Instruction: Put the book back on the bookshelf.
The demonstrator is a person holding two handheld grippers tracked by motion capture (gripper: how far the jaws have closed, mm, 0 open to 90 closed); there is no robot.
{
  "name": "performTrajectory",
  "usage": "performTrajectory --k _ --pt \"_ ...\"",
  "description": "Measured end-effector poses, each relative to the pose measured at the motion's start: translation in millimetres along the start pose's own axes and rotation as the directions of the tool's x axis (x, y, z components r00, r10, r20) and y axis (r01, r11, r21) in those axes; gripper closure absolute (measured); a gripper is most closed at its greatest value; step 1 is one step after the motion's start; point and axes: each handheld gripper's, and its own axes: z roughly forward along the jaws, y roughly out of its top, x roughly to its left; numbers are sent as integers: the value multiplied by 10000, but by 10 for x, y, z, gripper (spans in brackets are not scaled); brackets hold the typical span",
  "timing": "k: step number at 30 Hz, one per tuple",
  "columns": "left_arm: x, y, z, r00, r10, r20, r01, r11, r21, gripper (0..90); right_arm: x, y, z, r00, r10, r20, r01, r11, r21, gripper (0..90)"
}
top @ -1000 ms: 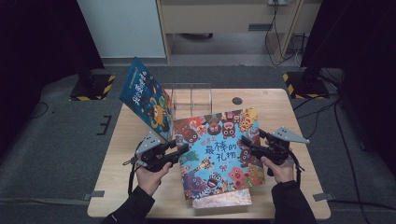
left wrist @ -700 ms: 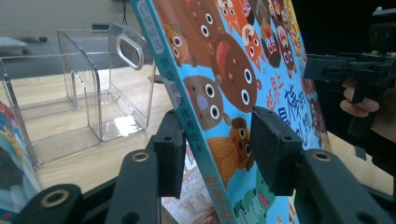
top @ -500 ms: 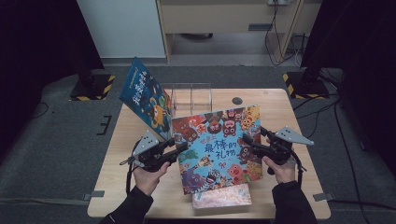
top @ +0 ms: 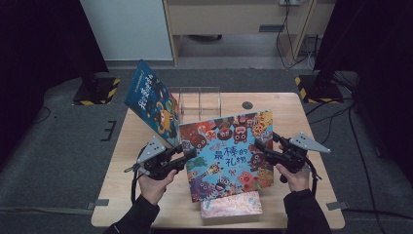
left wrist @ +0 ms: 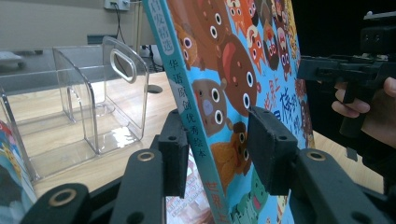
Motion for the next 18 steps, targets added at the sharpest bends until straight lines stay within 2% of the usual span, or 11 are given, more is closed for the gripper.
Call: performTrajectory --k 8,18 --pt "-17 89 -66 9997 248 -18 -249 9991 -333 616 28 72 9 9999 -78 -151 72 9992 -394 348" --pt "-61 126 -91 9988 483 13 -482 9979 -430 627 48 103 -20 9995 -236 -211 224 9983 -545 348"
